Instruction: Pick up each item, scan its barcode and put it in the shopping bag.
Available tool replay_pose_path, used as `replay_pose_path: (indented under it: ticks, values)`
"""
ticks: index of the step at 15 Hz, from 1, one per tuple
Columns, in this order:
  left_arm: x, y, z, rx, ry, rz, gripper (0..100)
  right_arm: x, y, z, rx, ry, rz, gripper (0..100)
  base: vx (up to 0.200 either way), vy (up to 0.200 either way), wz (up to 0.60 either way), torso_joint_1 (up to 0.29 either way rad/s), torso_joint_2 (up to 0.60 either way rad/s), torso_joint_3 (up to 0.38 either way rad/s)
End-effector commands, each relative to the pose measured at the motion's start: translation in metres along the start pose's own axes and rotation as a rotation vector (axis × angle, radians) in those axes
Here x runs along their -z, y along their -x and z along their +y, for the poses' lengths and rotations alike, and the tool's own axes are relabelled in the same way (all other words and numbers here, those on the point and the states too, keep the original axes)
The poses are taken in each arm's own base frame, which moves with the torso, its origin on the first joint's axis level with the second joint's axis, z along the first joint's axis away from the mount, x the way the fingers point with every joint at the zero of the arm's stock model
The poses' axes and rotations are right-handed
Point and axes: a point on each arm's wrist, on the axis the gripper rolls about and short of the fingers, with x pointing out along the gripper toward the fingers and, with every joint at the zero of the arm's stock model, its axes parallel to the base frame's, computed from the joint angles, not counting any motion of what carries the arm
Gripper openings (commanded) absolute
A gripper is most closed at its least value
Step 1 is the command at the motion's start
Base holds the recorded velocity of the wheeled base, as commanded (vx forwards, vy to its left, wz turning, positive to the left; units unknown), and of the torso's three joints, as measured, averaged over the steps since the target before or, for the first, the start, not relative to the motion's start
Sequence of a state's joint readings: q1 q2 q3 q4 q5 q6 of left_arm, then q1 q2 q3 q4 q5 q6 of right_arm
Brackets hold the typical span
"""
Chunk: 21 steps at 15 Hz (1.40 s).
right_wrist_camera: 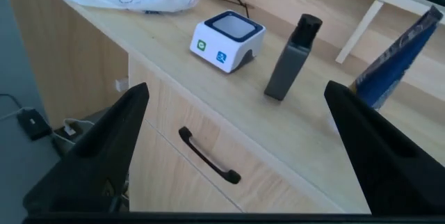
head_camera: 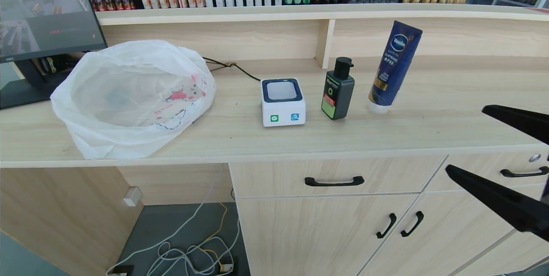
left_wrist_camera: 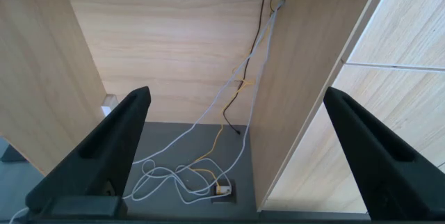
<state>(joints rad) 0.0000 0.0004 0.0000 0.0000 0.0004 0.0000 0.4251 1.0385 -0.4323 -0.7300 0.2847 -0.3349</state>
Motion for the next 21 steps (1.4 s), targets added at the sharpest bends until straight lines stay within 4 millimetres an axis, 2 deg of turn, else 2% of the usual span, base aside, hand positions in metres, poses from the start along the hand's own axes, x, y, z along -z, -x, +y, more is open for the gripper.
replay_pose_path:
  ticks: [1,5,8,11,18,21]
  values:
    - [0.0,0.0,0.0,0.0,0.0,0.0,100,0.025,-0.067,0.018,-0.079,-0.046,0.032,100,0.0,0.0,0.0,0.0,0.0,0.0]
    - [0.0,0.0,0.0,-0.001,0.0,0.0,100,0.037,-0.102,0.016,0.055,-0.101,0.037,100,0.0,0.0,0.0,0.0,0.0,0.0]
    - [0.0,0.0,0.0,0.0,0.0,0.0,100,0.037,-0.117,0.012,0.135,-0.161,0.046,100,0.0,0.0,0.0,0.0,0.0,0.0]
    - [0.0,0.0,0.0,0.0,0.0,0.0,100,0.034,-0.141,0.006,0.222,-0.211,0.033,100,0.0,0.0,0.0,0.0,0.0,0.0]
    - [0.0,0.0,0.0,0.0,0.0,0.0,100,0.045,-0.189,0.001,0.289,-0.294,0.021,100,0.0,0.0,0.0,0.0,0.0,0.0]
    - [0.0,0.0,0.0,-0.001,0.0,0.0,100,0.054,-0.201,0.0,0.298,-0.288,0.036,100,0.0,0.0,0.0,0.0,0.0,0.0]
